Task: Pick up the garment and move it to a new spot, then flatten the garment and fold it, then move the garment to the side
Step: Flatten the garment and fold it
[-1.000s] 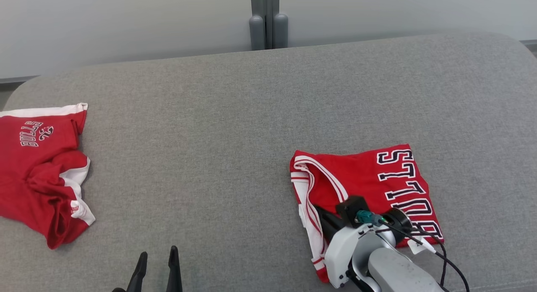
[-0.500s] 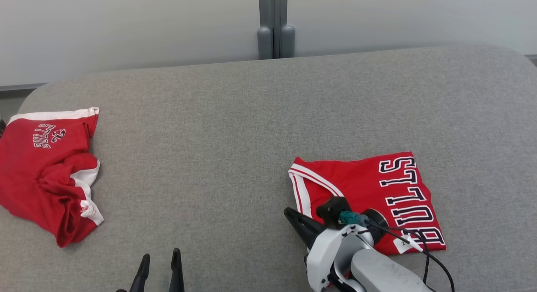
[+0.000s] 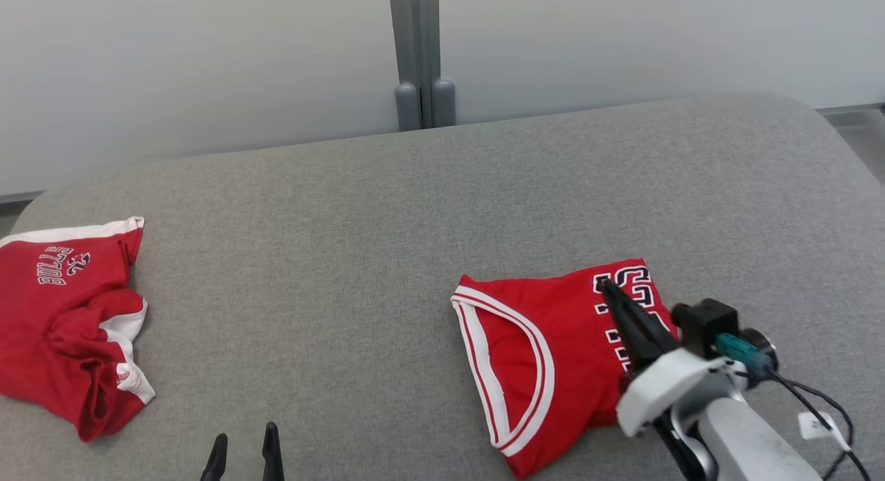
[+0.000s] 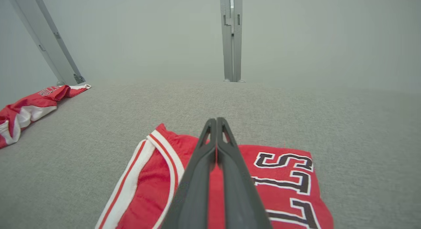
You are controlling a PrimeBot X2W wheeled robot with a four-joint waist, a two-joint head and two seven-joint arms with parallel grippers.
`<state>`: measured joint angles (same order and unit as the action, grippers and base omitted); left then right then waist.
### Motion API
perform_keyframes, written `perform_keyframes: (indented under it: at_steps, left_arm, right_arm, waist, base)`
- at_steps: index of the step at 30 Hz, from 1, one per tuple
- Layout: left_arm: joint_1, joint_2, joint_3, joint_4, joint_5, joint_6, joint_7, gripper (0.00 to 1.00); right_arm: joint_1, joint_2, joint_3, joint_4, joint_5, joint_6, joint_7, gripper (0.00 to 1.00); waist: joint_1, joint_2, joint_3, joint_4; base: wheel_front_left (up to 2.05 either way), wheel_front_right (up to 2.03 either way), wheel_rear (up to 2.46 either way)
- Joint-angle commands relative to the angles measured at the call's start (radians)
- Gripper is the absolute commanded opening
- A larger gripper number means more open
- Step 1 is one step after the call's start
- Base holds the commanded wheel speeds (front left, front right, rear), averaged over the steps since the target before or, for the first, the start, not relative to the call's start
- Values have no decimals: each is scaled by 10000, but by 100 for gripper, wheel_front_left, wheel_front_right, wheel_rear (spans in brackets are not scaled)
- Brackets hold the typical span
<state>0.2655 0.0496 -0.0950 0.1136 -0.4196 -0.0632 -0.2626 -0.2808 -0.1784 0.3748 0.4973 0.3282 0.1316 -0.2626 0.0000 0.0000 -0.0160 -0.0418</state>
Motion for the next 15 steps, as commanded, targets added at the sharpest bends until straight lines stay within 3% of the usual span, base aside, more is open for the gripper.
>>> perform_keyframes:
  at_steps: [1,2,3,8,15]
  left_arm:
    - [91,20,85,-22,129,-76,-29,100]
    - [77,19,119,-14,171,-87,-29,100]
    - [71,20,145,-5,203,-95,-29,100]
    - [139,20,319,-21,369,-157,-28,100]
    - [253,20,638,49,691,-333,-29,100]
  right_arm:
    - [489,-192,-330,-232,-124,-17,-24,22]
    - [782,-318,-643,-466,-198,-17,-24,56]
    - [956,-400,-903,-669,-259,-17,-25,100]
    - [2223,-743,-1861,-1526,-340,-17,-27,100]
    - [3558,-558,-2761,-2088,-281,-17,-28,100]
  waist:
    - [0,0,-123,-105]
    - [0,0,-152,-106]
    - [0,0,-184,-107]
    - [0,0,-422,-5]
    - [0,0,-628,86]
  base:
    - [0,0,0]
    - [0,0,0]
    - [0,0,0]
    - [0,0,0]
    - [0,0,0]
